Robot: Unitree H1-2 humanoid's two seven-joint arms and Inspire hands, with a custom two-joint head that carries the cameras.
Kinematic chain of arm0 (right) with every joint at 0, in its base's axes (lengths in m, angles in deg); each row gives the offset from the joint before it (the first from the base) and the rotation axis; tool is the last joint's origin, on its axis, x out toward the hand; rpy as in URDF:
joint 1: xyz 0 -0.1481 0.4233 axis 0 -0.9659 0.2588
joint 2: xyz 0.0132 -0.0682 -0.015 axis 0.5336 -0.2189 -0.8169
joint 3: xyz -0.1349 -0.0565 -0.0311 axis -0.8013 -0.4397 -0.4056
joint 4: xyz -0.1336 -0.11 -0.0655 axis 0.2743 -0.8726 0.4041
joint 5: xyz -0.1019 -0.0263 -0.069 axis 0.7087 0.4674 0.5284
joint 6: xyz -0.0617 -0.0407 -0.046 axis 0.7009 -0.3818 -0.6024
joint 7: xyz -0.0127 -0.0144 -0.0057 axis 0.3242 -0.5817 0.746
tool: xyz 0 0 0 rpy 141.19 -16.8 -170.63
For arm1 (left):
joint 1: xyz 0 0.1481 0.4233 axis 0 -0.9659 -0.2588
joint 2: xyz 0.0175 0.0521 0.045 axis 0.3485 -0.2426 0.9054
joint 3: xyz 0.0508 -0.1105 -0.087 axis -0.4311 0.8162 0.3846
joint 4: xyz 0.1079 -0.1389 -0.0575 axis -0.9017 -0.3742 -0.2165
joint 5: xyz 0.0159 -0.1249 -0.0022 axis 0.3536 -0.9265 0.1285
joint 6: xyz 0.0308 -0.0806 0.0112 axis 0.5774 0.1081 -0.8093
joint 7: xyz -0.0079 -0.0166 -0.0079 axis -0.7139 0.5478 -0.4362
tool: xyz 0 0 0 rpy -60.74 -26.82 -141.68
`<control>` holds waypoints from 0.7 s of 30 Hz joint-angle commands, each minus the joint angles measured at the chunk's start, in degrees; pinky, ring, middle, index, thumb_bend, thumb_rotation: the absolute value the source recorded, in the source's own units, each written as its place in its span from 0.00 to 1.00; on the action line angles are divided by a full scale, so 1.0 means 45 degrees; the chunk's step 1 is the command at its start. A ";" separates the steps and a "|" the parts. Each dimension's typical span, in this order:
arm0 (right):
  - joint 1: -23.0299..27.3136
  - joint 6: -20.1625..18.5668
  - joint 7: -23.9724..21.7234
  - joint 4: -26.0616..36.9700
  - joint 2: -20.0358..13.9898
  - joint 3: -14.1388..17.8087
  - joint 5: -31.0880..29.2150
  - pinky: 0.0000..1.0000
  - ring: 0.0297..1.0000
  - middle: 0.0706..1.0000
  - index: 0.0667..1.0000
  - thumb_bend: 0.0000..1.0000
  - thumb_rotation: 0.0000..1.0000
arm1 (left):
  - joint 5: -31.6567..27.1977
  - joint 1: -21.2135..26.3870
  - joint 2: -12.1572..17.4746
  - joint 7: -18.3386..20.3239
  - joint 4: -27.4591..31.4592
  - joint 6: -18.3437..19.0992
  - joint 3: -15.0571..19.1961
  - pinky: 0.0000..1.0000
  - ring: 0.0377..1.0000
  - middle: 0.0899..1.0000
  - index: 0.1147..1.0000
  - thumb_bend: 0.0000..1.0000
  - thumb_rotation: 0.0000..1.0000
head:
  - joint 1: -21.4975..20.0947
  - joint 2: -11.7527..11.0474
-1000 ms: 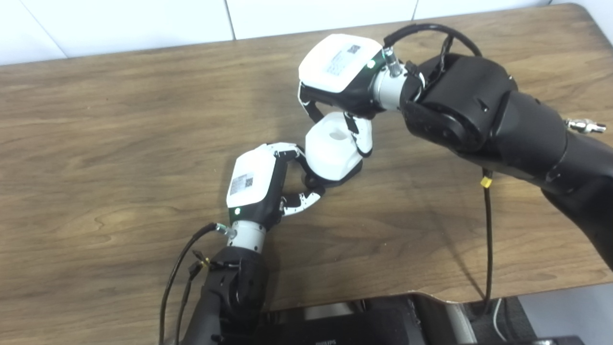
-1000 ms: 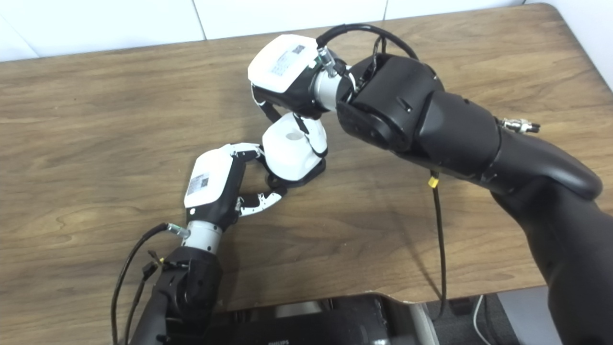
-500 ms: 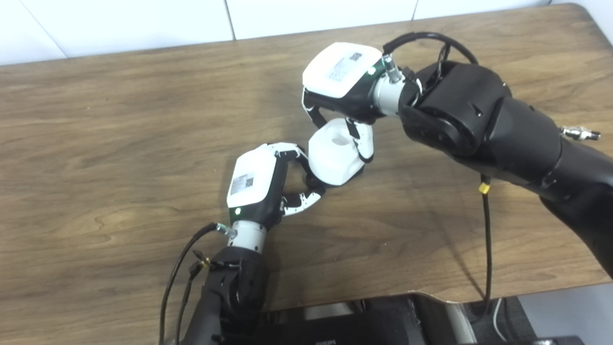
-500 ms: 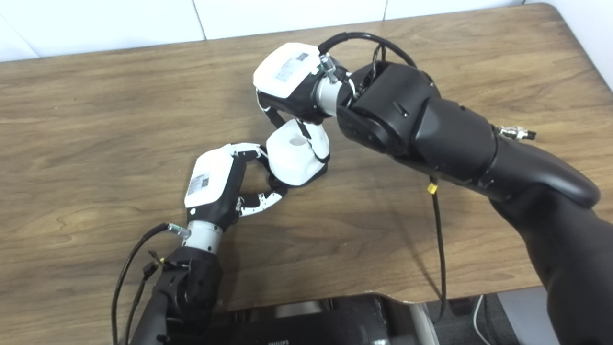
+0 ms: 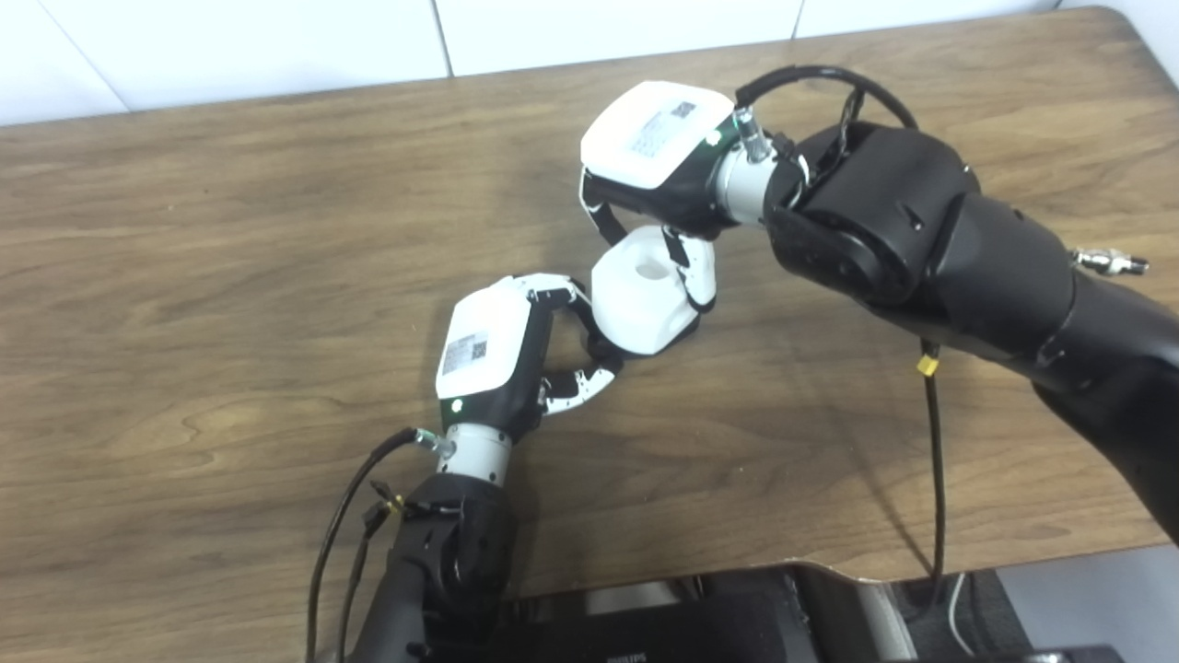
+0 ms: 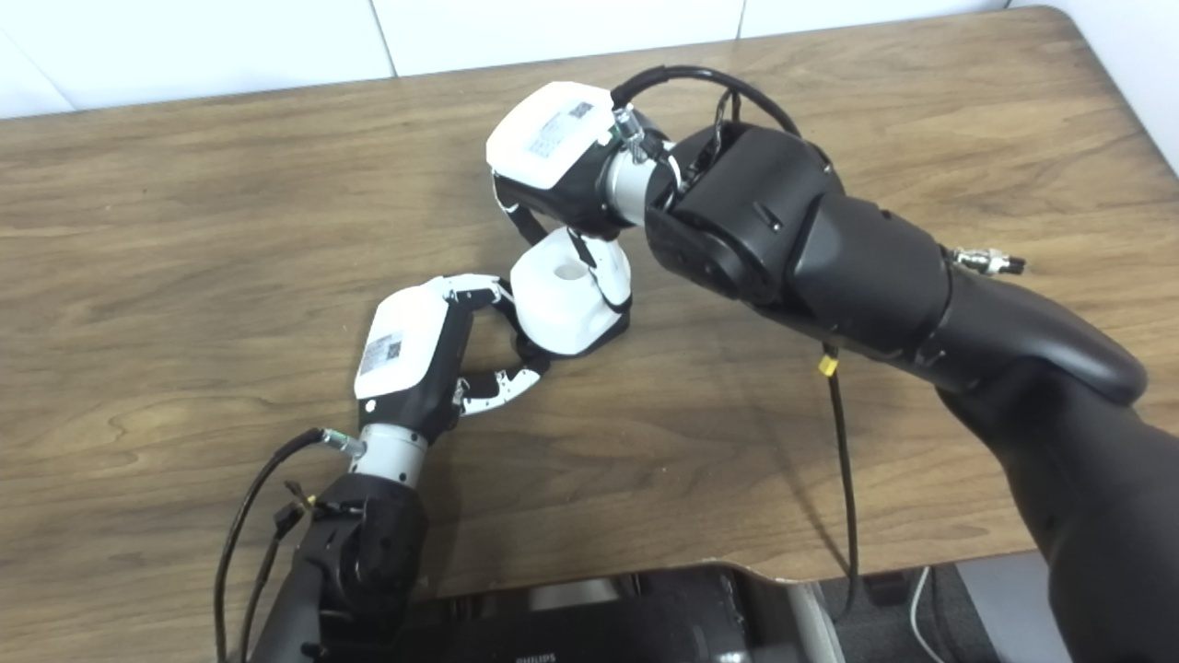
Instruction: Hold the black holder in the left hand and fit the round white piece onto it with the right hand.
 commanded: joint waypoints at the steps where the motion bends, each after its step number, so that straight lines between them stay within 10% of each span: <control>1: 0.0197 -0.0360 -0.1321 0.0247 0.0020 0.0221 0.0141 0.64 0.87 0.74 0.44 0.52 0.13 | 0.0120 0.0268 -0.0136 -0.0211 0.0412 -0.0203 -0.0007 0.88 0.80 0.72 0.42 0.52 0.06 | -0.0011 0.0010; 14: 0.0433 -0.0362 -0.1321 0.0401 -0.0135 0.0266 -0.0388 0.66 0.89 0.77 0.45 0.52 0.15 | 0.0203 0.0276 -0.0157 -0.0196 0.0435 -0.0167 -0.0029 0.87 0.80 0.72 0.42 0.52 0.05 | -0.0006 0.0028; 18: 0.0781 -0.0360 -0.1321 0.0431 -0.0293 0.0396 -0.1087 0.66 0.88 0.77 0.45 0.95 0.26 | 0.0141 0.0279 -0.0161 -0.0203 0.0407 -0.0175 -0.0002 0.87 0.80 0.72 0.42 0.52 0.05 | -0.0028 0.0034; 21: 0.1068 -0.0361 -0.1321 0.0510 -0.0373 0.0392 -0.1360 0.63 0.84 0.74 0.46 1.00 0.28 | 0.0124 0.0296 -0.0148 -0.0218 0.0377 -0.0189 0.0011 0.87 0.80 0.72 0.42 0.52 0.05 | -0.0028 0.0034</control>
